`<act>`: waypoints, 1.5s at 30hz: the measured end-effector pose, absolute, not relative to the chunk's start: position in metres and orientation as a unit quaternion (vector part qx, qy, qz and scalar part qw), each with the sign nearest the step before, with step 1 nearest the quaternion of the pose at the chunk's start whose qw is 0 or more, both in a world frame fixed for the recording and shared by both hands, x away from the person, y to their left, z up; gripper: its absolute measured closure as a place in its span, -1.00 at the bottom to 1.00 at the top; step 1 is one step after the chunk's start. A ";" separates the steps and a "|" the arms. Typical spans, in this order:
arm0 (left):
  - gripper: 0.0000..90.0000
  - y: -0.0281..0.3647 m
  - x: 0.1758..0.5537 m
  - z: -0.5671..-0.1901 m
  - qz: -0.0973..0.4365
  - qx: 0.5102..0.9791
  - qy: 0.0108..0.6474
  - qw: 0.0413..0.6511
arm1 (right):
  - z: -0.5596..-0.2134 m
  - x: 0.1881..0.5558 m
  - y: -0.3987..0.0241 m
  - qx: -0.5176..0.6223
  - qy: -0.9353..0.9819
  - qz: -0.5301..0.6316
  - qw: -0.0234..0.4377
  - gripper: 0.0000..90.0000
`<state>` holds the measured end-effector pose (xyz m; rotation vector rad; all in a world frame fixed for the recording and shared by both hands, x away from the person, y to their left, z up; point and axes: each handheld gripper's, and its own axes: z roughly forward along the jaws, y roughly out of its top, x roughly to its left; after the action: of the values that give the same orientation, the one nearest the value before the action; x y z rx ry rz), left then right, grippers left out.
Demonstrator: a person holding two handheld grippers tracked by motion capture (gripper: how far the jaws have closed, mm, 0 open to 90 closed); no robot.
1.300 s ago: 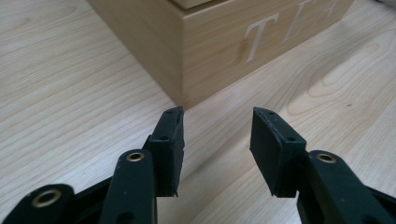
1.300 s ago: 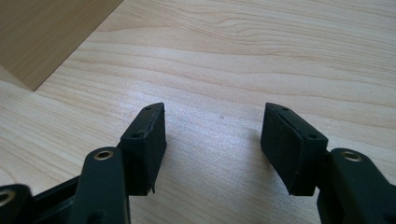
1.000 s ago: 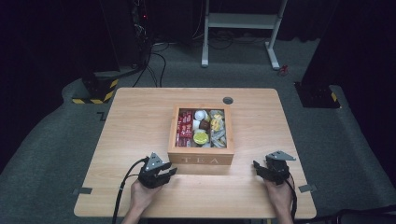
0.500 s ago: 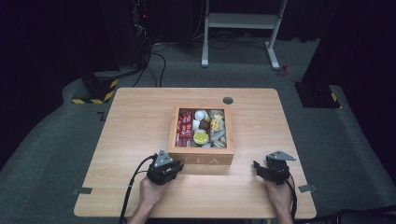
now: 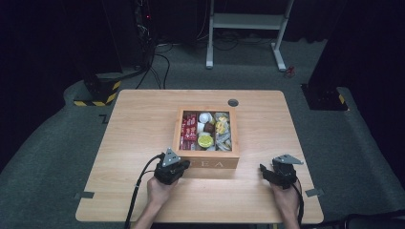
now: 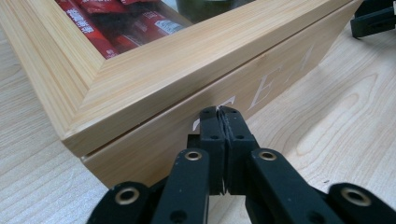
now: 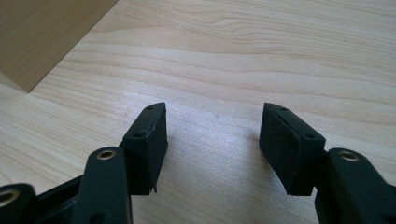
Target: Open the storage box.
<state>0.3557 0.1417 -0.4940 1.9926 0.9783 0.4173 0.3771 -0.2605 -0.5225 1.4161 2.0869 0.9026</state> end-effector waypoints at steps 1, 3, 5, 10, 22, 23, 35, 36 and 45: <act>1.00 0.142 0.356 -0.494 0.167 0.798 0.391 0.427 | -0.522 0.377 -0.261 0.514 0.758 0.328 0.230 -0.08; 1.00 0.141 0.356 -0.492 0.168 0.797 0.392 0.428 | -0.523 0.377 -0.261 0.514 0.758 0.328 0.230 -0.08; 1.00 0.141 0.355 -0.490 0.168 0.796 0.391 0.429 | -0.522 0.377 -0.261 0.515 0.758 0.328 0.230 -0.08; 1.00 0.139 0.355 -0.484 0.167 0.794 0.392 0.434 | -0.522 0.377 -0.261 0.515 0.758 0.328 0.230 -0.08; 1.00 0.137 0.355 -0.480 0.172 0.789 0.397 0.437 | -0.522 0.377 -0.261 0.516 0.757 0.328 0.229 -0.08; 1.00 0.137 0.355 -0.479 0.174 0.789 0.396 0.436 | -0.522 0.377 -0.261 0.516 0.758 0.328 0.229 -0.08; 1.00 0.137 0.360 -0.472 0.154 0.781 0.406 0.448 | -0.522 0.377 -0.260 0.516 0.757 0.328 0.229 -0.08; 1.00 0.137 0.361 -0.471 0.155 0.782 0.405 0.448 | -0.522 0.377 -0.260 0.517 0.757 0.328 0.229 -0.08; 1.00 0.139 0.363 -0.466 0.151 0.775 0.407 0.460 | -0.522 0.377 -0.260 0.515 0.758 0.328 0.229 -0.08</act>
<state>0.3625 0.1390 -0.4658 1.9080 1.0013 0.3726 0.3775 -0.2600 -0.5225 1.4185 2.0866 0.9040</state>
